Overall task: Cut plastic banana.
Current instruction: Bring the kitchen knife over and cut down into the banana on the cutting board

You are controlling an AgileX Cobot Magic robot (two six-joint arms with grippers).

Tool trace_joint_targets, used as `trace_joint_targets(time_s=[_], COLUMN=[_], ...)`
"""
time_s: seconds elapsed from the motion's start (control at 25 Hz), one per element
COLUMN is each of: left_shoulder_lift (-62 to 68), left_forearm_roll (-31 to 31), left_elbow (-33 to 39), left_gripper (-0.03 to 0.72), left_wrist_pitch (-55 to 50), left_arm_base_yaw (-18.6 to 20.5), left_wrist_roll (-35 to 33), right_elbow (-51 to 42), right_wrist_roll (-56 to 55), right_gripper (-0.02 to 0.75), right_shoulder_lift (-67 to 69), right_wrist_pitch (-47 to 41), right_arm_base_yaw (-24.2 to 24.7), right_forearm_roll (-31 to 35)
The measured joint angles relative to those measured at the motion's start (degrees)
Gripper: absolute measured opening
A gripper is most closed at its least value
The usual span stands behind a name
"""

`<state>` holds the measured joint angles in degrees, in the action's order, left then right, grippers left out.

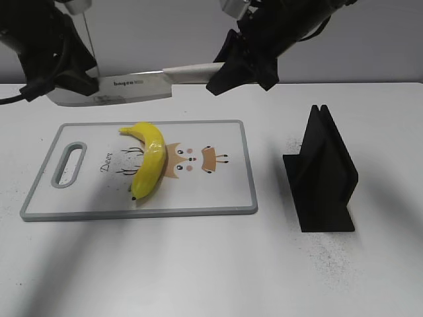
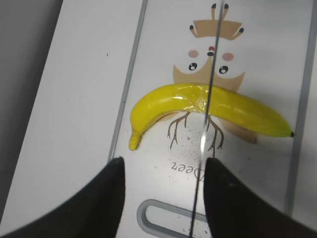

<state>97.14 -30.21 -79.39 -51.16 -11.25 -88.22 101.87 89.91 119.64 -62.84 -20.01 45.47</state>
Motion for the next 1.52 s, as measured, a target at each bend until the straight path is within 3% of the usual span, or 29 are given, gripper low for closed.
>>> trace_joint_targets(time_s=[0.28,0.48,0.56,1.0,1.52], left_shoulder_lift=[2.29,2.31,2.35,3.0,16.79], left_forearm_roll=[0.63,0.81,0.92,1.41,-1.71], left_elbow=[-0.11,-0.11,-0.11,-0.11,-0.11], left_gripper=[0.376,0.095,0.015,-0.009,-0.017], left_wrist_pitch=[0.0,-0.16,-0.58,0.18,6.21], left_arm_base_yaw=[0.0,0.0,0.0,-0.63,-2.3], left_wrist_roll=[-0.11,-0.11,-0.37,-0.67,-0.85], right_elbow=[0.06,0.06,0.07,0.12,0.35], right_wrist_roll=[0.23,0.23,0.52,1.28,-2.69], right_gripper=[0.165,0.165,0.165,0.165,0.165], right_shoulder_lift=[1.38,2.36,2.47,2.53,10.72], right_wrist_pitch=[0.32,1.39,1.64,2.2,5.7], right_arm_base_yaw=[0.0,0.06,0.06,0.1,0.05], right_forearm_roll=[1.1,2.29,2.33,1.43,-10.25])
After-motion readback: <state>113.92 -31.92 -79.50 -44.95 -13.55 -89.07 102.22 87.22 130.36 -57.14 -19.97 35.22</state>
